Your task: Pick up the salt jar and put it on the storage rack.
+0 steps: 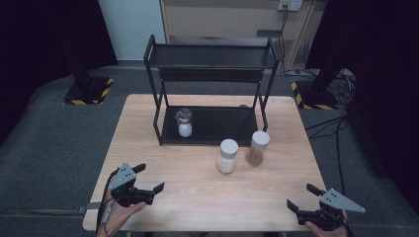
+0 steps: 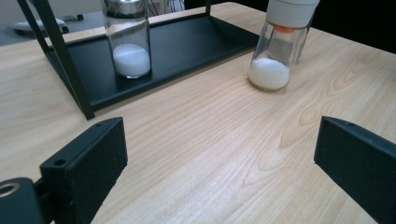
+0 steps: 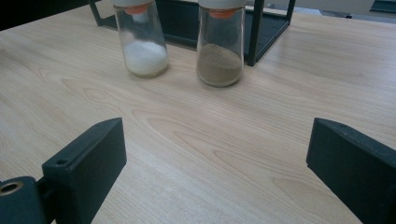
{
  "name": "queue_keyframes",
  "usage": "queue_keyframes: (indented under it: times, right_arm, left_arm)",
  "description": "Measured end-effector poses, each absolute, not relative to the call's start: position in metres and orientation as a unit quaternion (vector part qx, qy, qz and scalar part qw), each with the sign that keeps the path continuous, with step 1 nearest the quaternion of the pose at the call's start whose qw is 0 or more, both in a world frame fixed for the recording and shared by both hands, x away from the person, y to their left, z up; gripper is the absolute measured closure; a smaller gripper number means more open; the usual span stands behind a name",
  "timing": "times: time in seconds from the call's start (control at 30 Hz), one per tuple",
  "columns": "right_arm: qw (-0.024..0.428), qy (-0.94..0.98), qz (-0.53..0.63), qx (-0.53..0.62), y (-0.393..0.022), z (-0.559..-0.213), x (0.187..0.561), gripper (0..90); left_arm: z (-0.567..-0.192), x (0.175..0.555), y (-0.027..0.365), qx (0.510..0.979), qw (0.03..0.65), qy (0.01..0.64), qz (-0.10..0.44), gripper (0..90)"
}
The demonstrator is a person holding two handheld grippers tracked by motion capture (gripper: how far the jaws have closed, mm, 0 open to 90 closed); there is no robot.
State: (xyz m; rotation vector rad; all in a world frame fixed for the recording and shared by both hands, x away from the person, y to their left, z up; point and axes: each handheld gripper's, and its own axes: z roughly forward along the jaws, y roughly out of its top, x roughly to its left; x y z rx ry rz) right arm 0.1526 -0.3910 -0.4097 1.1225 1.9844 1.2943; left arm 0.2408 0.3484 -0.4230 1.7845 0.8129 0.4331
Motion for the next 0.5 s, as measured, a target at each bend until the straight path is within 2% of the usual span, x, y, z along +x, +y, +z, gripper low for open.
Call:
queue_keyframes:
  times: [0.5]
  right_arm:
    - [0.258,0.732,0.475,0.415,-0.39,-0.41,0.153,5.0]
  left_arm:
    - [-0.45,0.236,0.362,0.74,0.552,0.342,0.177,2.5]
